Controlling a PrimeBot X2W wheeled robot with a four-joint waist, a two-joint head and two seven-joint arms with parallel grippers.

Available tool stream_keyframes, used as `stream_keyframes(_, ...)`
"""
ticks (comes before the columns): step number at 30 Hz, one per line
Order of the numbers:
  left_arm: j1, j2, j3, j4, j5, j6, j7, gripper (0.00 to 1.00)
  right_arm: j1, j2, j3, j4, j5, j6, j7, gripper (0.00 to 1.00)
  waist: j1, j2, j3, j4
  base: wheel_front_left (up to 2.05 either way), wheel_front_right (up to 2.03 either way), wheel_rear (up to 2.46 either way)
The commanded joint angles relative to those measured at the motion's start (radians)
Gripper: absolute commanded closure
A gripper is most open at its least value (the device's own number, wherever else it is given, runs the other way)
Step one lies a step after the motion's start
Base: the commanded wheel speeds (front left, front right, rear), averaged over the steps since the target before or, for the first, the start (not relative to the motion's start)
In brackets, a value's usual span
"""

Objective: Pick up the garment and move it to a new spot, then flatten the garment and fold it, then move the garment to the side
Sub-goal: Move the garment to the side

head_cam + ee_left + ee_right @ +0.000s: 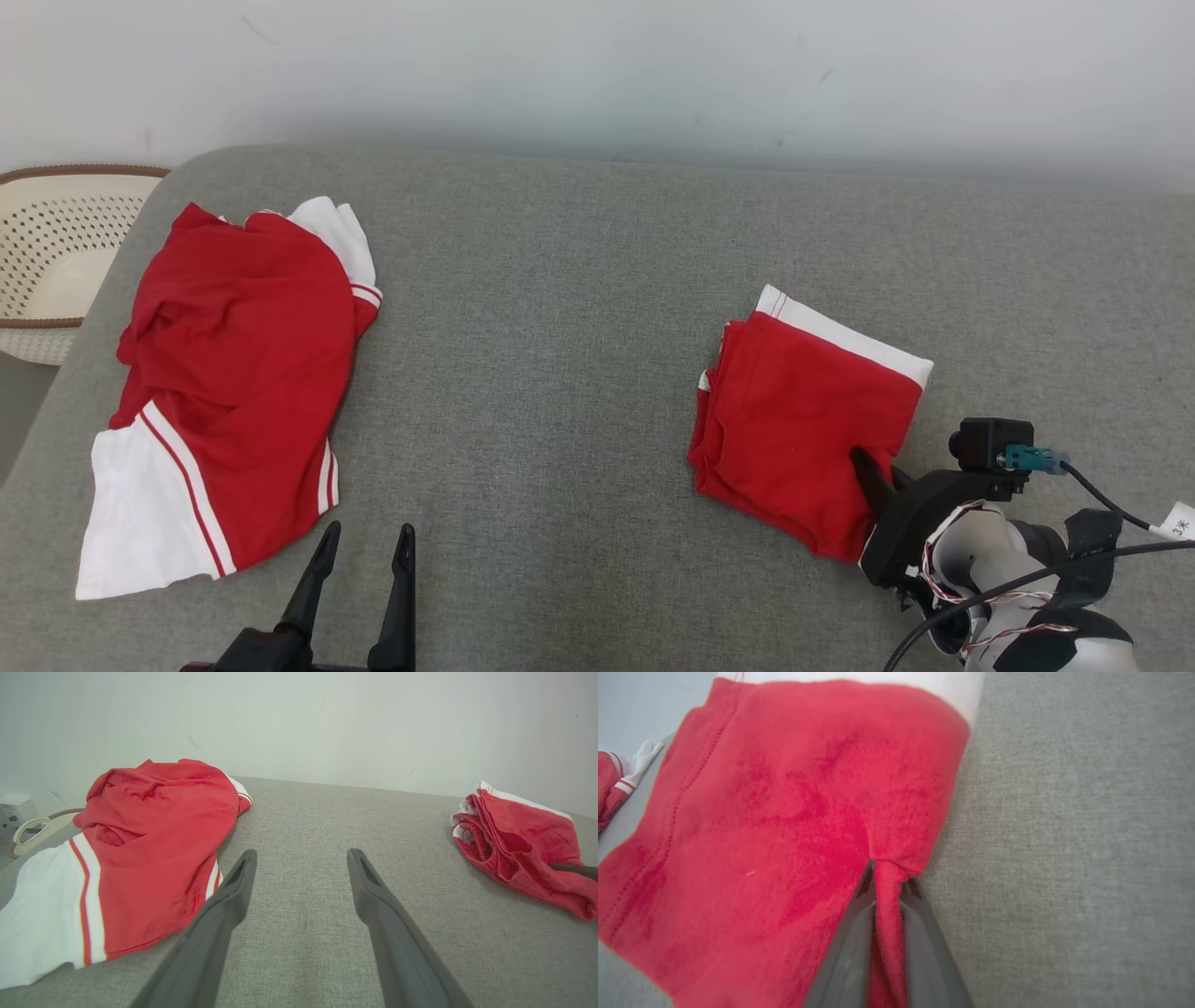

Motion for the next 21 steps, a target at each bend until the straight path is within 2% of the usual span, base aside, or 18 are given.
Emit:
stream_keyframes(1, 0.0, 0.001, 0.0, 0.001, -0.003, 0.0, -0.003, 0.0, -0.004, -0.004, 0.022, 0.001, 0.01, 0.0, -0.008, 1.0, 0.0, -0.0001, 0.001, -0.004, 0.0, 0.0, 0.0)
stream_keyframes(10, 0.004, 0.001, 0.014, -0.008, 0.006, -0.001, -0.003, 0.0, -0.069, -0.065, 0.108, -0.006, 0.021, 0.0, -0.069, 1.0, 0.0, -0.0001, 0.008, -0.038, 0.0, 0.0, 0.0)
stream_keyframes(21, -0.024, 0.004, 0.03, -0.044, 0.037, -0.015, -0.003, 0.0, -0.215, -0.177, 0.226, -0.008, -0.012, 0.0, -0.066, 1.0, 0.0, -0.0001, 0.07, -0.115, 0.0, 0.0, 0.0)
